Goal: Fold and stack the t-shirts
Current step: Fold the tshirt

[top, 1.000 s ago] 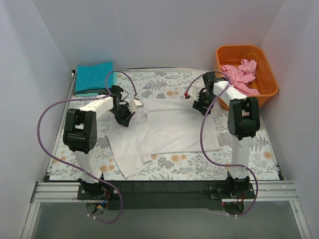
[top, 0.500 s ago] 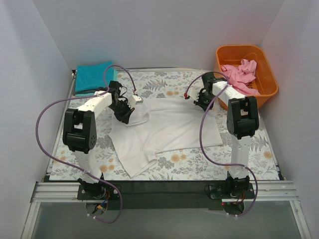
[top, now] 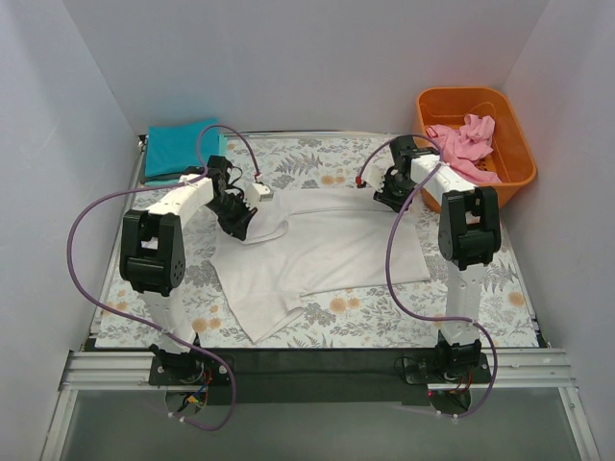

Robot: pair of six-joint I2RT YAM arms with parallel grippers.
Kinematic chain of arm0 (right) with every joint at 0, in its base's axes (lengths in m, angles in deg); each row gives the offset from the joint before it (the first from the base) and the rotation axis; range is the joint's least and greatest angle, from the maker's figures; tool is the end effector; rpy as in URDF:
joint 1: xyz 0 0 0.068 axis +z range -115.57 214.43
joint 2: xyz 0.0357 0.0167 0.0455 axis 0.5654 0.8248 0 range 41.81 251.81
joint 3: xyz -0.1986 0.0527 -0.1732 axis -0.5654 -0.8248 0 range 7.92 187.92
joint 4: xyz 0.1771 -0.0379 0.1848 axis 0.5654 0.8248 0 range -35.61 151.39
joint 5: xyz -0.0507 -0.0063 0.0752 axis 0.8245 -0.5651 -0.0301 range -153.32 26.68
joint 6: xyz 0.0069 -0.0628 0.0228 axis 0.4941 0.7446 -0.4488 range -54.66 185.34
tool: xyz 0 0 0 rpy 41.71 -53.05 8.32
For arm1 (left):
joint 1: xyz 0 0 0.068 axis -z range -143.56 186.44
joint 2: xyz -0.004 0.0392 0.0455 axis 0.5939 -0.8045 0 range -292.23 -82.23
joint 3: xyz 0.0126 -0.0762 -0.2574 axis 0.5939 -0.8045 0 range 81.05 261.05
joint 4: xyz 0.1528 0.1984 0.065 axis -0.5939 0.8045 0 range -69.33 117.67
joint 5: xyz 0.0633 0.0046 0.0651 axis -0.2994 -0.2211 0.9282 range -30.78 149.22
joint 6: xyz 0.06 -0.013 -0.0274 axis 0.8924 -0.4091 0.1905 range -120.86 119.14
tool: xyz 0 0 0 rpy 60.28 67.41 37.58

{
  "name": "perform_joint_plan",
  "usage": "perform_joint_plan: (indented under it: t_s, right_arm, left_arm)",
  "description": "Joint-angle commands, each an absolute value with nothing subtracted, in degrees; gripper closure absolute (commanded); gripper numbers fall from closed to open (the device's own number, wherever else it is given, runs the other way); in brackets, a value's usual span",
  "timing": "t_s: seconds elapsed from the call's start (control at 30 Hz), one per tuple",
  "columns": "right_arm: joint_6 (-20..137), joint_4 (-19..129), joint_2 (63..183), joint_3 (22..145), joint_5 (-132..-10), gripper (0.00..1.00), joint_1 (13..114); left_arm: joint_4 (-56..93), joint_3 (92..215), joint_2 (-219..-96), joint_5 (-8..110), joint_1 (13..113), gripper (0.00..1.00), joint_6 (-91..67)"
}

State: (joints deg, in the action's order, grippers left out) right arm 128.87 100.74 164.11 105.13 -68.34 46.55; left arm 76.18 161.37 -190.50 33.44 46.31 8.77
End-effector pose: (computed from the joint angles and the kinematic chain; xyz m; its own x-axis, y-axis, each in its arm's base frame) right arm 0.4331 0.0979 0.1640 -0.2017 -0.9553 -0.2162 -0.9350 0.2535 -0.2481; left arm 0.3480 -0.0842 0.1782 -0.9310 0.3149 -0.1846 0.3641 0.8378 -0.4069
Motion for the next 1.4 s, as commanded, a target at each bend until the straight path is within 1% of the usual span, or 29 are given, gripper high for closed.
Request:
perform_joint_plan:
  t_s: [0.0, 0.03, 0.1, 0.13, 0.3, 0.5, 0.83, 1.17, 1.2, 1.23, 1.27, 1.3, 1.33, 1.37]
  right_arm:
    - [132.49, 100.80, 162.48, 107.94, -67.37, 0.79, 46.73]
    - [132.40, 100.80, 162.57, 108.20, -67.28, 0.87, 46.82]
    - [132.40, 100.89, 162.74, 108.64, -67.10, 0.98, 46.82]
    - [132.49, 100.97, 162.57, 108.73, -67.19, 0.99, 46.73]
    - [133.71, 100.89, 161.07, 108.91, -67.02, 0.99, 46.82]
    - [135.04, 100.80, 160.64, 108.64, -65.26, 0.99, 46.82]
    - [136.62, 100.36, 158.79, 105.83, -65.34, 0.99, 46.82]
    - [138.29, 99.22, 158.96, 99.68, -64.29, 0.99, 46.82]
    - [138.29, 99.30, 159.14, 99.85, -63.94, 0.87, 46.91]
    - [138.03, 99.39, 159.14, 100.20, -63.94, 0.76, 46.91]
    - [137.59, 99.48, 158.97, 100.55, -64.11, 0.66, 46.73]
    - [137.50, 99.57, 158.44, 100.99, -64.72, 0.49, 46.82]
    - [137.24, 99.57, 158.09, 102.39, -65.34, 0.42, 46.82]
    - [136.36, 99.57, 157.74, 103.36, -66.13, 0.40, 46.82]
  left_arm:
    - [76.92, 162.79, -187.35, 32.24, 46.19, 1.00, 9.69]
    - [77.01, 162.79, -187.53, 32.24, 46.19, 1.00, 9.78]
    - [76.92, 162.88, -187.53, 32.24, 46.19, 1.00, 9.78]
    - [77.09, 162.97, -187.44, 32.24, 46.19, 1.00, 9.78]
    - [81.04, 166.39, -187.35, 30.74, 45.67, 1.00, 9.95]
    - [84.64, 167.27, -185.95, 29.07, 45.67, 1.00, 11.27]
    - [88.34, 166.22, -184.80, 27.58, 45.58, 1.00, 12.85]
    - [87.03, 161.30, -186.65, 29.07, 45.49, 1.00, 13.73]
    - [86.85, 161.30, -186.82, 29.25, 45.49, 1.00, 13.82]
    - [86.68, 161.30, -186.82, 29.77, 45.40, 0.94, 13.30]
    - [86.59, 161.65, -186.91, 29.69, 45.23, 0.85, 12.94]
    - [86.59, 162.26, -186.74, 29.17, 44.88, 0.73, 12.68]
    - [86.59, 163.13, -186.65, 26.81, 43.48, 0.69, 11.63]
    - [86.76, 164.27, -186.82, 25.48, 42.60, 0.65, 10.84]
